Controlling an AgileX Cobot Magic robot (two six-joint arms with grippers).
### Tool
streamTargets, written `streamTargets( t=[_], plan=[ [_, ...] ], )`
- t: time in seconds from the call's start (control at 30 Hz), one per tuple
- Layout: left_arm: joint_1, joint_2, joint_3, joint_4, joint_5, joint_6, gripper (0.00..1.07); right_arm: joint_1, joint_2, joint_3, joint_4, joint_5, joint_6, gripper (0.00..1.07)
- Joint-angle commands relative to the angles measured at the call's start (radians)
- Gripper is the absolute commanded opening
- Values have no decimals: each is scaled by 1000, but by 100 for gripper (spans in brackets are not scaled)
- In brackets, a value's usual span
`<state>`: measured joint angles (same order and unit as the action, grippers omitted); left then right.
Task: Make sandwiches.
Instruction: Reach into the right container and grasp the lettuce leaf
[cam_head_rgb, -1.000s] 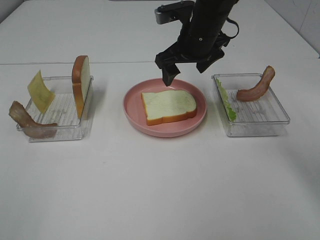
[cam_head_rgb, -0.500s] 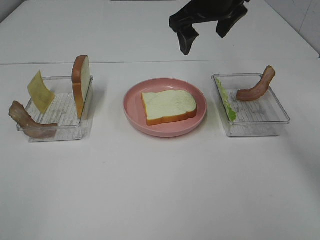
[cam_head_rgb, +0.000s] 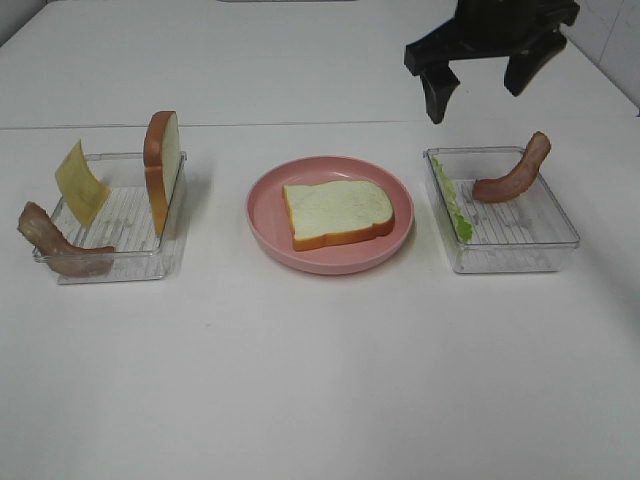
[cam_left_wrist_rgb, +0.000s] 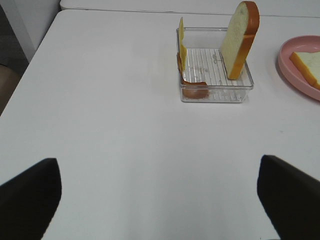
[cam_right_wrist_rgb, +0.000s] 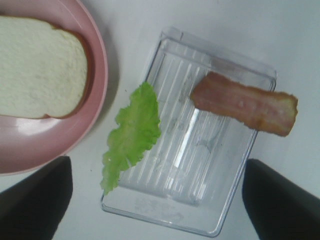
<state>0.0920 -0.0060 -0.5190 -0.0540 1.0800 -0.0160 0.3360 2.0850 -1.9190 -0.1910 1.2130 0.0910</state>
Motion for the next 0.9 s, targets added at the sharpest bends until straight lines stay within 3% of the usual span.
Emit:
streamTargets(
  t=[0.03, 0.77, 0.87, 0.9],
  plan=[
    [2, -8, 3, -7, -5, 0, 101, -26, 3, 56, 52, 36, -3, 90],
    [2, -8, 3, -7, -5, 0, 101, -24, 170, 70, 139, -36, -22, 89],
    [2, -8, 3, -7, -5, 0, 101, -24, 179, 70, 139, -37, -35, 86],
    [2, -8, 3, -7, -5, 0, 101, -24, 179, 70, 139, -37, -38, 81]
  ],
)
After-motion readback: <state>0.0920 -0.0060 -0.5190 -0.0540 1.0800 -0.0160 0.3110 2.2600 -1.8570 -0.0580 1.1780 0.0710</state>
